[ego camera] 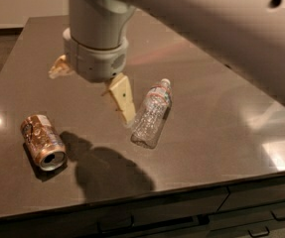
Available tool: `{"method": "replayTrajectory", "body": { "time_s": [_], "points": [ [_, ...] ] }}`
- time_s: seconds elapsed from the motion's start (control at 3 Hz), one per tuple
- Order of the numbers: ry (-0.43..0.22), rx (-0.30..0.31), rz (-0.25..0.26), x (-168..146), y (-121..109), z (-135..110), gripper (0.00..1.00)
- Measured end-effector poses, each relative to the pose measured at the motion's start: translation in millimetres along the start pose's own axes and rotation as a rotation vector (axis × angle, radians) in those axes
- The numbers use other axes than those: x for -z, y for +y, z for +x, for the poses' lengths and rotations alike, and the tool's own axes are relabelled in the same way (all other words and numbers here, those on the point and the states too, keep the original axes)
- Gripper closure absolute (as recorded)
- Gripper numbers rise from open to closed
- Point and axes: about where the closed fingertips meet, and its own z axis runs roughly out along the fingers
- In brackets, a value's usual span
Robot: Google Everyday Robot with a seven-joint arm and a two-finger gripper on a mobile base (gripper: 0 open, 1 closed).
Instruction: Pick orange can
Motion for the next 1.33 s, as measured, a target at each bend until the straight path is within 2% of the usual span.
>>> {"method": "replayTrajectory", "body": {
  "time_s": [0.33,0.67,1.33],
  "points": [
    [-0.030,0.149,-0.043,-14,-21,-25,0.00],
    [-0.063,0.281,-0.072,-33,-32,-41,0.00],
    [-0.132,0.538,-0.131,-72,-42,-55,0.00]
  ]
}}
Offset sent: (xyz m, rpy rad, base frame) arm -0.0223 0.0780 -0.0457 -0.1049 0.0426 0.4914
